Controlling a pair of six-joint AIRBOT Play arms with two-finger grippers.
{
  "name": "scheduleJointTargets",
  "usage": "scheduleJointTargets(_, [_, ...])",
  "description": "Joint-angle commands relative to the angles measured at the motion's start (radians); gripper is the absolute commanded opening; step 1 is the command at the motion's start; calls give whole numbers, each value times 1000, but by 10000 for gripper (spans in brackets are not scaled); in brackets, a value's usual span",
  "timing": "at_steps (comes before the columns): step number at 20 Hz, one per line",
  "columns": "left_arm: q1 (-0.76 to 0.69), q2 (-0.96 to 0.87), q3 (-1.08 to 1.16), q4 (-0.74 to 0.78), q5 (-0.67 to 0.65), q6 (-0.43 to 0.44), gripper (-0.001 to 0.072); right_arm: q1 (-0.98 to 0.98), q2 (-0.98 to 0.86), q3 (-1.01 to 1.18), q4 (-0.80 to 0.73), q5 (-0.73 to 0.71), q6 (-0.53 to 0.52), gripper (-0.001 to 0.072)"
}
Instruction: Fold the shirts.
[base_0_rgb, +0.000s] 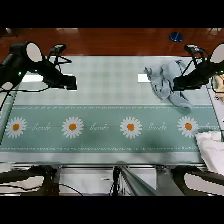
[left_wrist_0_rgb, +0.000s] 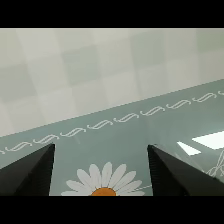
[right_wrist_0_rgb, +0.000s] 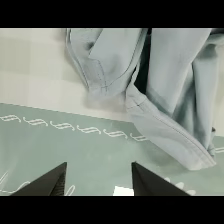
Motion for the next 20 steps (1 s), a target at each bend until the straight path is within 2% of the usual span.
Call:
scheduleJointTargets(1, [0, 0, 1, 0, 0, 0, 685, 0, 0, 0, 0, 0, 0, 484])
scheduleJointTargets(12, [0, -21, 1, -2, -1, 0, 685, 0, 0, 0, 6, -59, 3, 484])
scheduleJointTargets(15, [2, -23, 1, -2, 25, 1, 685, 0, 0, 4, 14, -195, -20, 484])
scheduleJointTargets(17, [8, -22, 2, 1, 43, 0, 685, 0, 0, 16, -67, -334, -10, 484])
scheduleJointTargets(19, [21, -10, 2, 4, 66, 1, 684, -13, -3, 18, -163, -484, 66, 486])
scheduleJointTargets(20, [26, 4, 2, 3, 93, 2, 685, -32, -15, 18, -164, -546, 91, 536])
